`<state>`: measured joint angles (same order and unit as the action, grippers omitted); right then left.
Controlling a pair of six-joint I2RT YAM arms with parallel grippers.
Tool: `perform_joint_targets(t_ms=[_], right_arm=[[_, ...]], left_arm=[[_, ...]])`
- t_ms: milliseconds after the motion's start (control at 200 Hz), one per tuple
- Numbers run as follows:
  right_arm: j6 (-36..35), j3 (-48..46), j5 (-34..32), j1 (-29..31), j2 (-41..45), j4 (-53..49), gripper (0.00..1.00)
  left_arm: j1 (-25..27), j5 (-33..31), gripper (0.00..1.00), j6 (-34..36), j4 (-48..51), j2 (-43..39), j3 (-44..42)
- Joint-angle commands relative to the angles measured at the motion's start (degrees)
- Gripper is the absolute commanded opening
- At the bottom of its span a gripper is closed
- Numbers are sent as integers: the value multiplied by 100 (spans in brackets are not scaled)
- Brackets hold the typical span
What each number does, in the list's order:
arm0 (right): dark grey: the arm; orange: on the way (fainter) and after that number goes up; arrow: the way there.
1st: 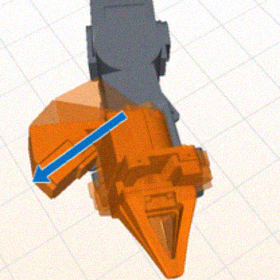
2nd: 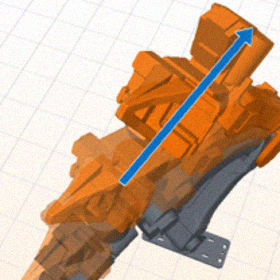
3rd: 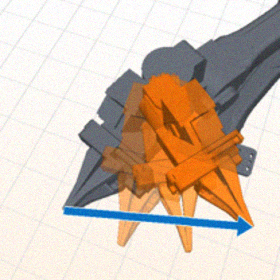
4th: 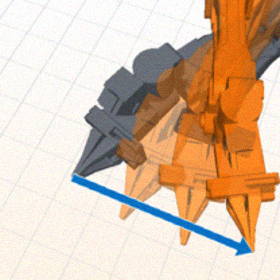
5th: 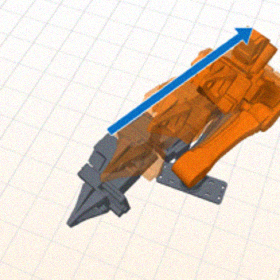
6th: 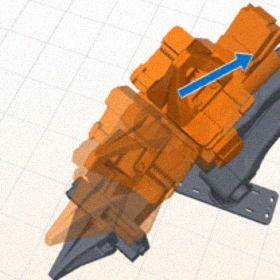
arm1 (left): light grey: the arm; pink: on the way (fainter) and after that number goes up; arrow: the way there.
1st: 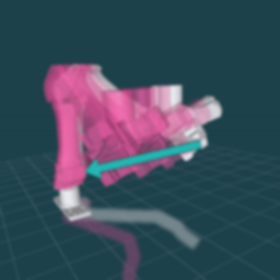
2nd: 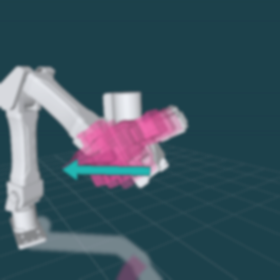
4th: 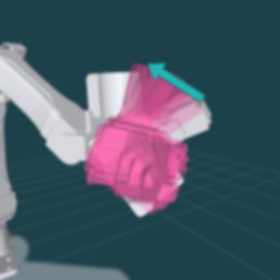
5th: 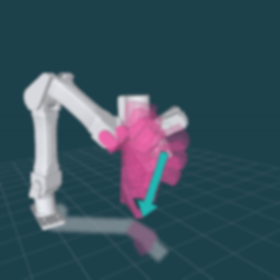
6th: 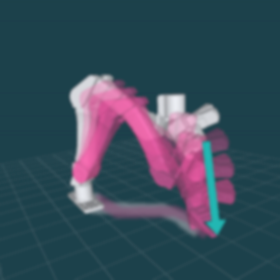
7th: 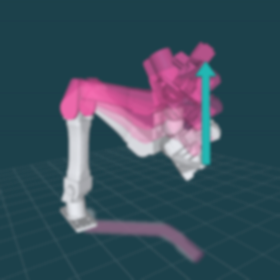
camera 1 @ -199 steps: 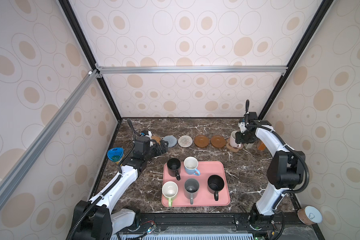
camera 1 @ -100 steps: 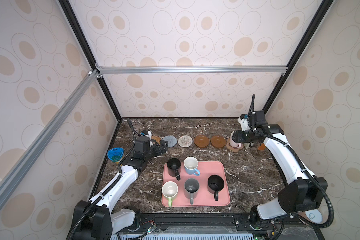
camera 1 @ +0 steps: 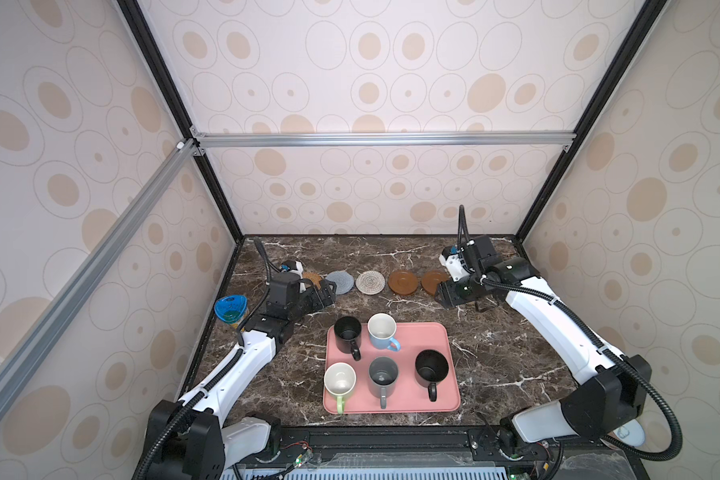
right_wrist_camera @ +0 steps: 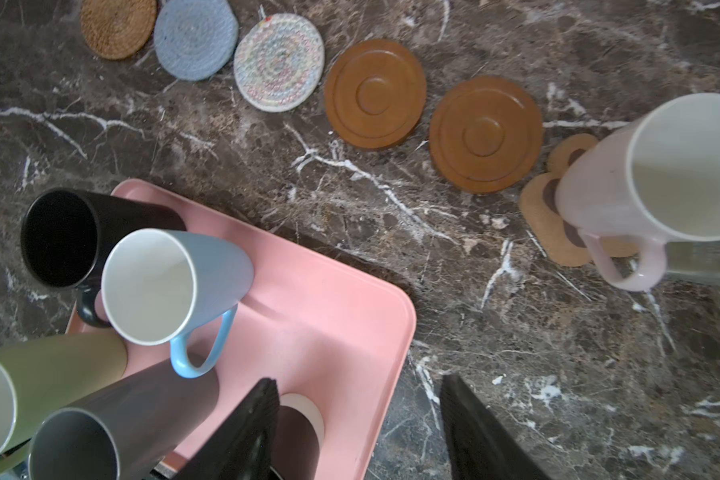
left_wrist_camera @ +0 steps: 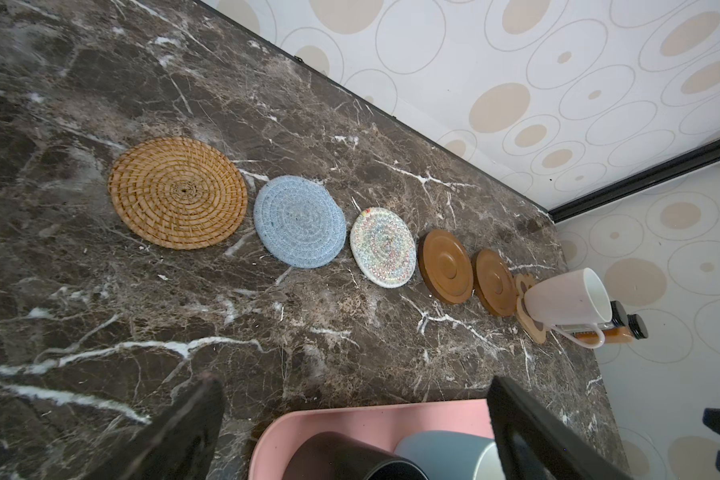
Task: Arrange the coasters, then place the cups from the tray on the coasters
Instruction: 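Move the right gripper back over the tray above the light blue mug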
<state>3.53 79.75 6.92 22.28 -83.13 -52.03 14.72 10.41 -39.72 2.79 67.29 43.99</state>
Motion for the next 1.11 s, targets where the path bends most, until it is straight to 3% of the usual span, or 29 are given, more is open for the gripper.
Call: perform_joint_targets(t_ms=[0,1101], right_arm=[[-115,-65,33,193,-44,-152,66],[-100,19,-127,1979,-1229,-258,68]], left_arm=[[-43,56,100,-110,-188,21,81],[-40,199,100,-287,-380,99,-27]])
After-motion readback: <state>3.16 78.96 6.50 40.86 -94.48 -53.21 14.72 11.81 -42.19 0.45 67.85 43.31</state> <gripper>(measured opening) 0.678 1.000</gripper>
